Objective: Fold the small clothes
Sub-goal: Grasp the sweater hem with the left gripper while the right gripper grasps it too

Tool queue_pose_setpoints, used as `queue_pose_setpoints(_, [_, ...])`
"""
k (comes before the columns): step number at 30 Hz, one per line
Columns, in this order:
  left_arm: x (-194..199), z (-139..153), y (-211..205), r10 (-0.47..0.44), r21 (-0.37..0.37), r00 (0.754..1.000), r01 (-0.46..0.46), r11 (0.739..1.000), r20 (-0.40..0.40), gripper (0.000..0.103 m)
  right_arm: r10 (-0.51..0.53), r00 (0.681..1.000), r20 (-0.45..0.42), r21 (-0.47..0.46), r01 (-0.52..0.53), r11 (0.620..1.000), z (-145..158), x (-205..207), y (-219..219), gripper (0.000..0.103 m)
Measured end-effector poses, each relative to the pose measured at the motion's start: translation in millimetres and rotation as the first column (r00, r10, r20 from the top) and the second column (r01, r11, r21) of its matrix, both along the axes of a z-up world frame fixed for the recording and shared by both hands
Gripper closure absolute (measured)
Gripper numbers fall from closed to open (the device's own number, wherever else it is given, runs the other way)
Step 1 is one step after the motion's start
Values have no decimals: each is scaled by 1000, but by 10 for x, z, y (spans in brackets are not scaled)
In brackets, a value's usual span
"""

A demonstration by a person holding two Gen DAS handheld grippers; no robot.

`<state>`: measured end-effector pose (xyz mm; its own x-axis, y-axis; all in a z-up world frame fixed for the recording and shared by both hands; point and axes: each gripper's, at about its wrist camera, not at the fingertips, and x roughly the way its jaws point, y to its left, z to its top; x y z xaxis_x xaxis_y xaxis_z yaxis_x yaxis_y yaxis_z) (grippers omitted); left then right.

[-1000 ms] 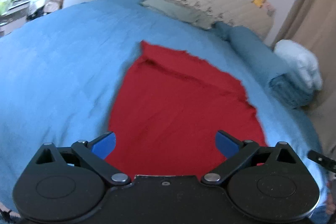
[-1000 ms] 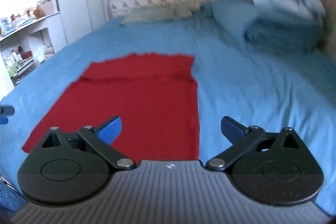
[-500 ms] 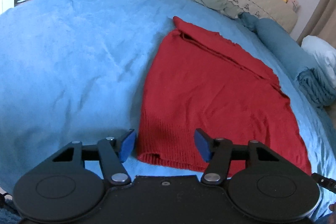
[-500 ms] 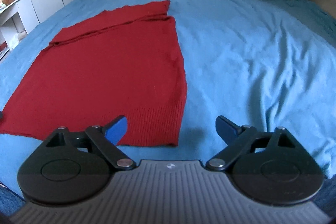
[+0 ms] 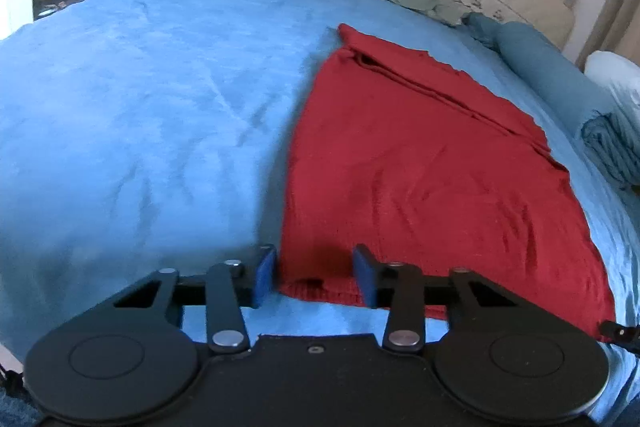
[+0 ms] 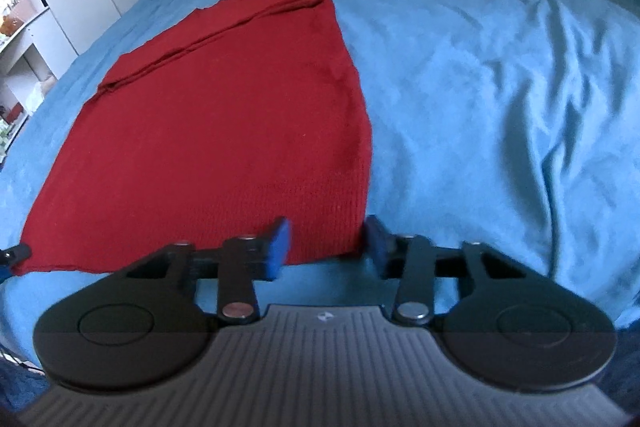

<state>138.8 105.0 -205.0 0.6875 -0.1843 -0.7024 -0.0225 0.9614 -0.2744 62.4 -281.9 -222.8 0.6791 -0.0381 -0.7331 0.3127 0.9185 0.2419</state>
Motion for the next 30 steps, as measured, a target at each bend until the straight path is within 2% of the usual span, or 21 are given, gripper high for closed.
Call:
queue_pose_setpoints(2, [7,-6,31,12,-7,1000,-12,1000,-9,69,9,1000,-1,-17,-9,1000,-3,6,40,54])
queue_pose_setpoints(4, [16,-14,54,26,-7,999,-26,1000,-20,89,20,1000,-4,-32,-20,999,-14,25,66,60])
queue_pose_setpoints(5, [24,-19,62,25,-15,999,-25,1000,-29,98,22,1000,-3,-32,-22,999,-18,31,68,71])
queue_pose_setpoints(7, [19,33,62,31,-15,999,-31,999,-37,98,29,1000,2,-17,-29,999,-15,47,49,79])
queue_pose_setpoints(11, [-21,324,17,12,-10,1000,-12,1000,14,99,34,999,29,-11,-34,999,98,22,34,80])
queue_pose_setpoints(17, [276,970,-50,-3,-71,991,12,997,136,99,26,987,160,75,-38,996,692,140,-178,80])
queue_pose_setpoints(21, [830,1376,-103,8,-106,979,14,994,204,99,10,970,241,126,-41,991,1176,534,-380,80])
queue_pose_setpoints(25, [1663,1682,-275,16,-76,965,4,997,264,99,2,959,284,159,-49,986,1581,1223,-598,80])
queue_pose_setpoints(28, [2359,1734,-435,33,-66,957,-14,998,288,99,-4,956,292,148,-41,988,1758,1897,-739,80])
queue_pose_setpoints(30, [2803,1675,-542,44,-65,959,-26,998,279,99,-21,957,290,150,-23,988,1754,2362,-837,80])
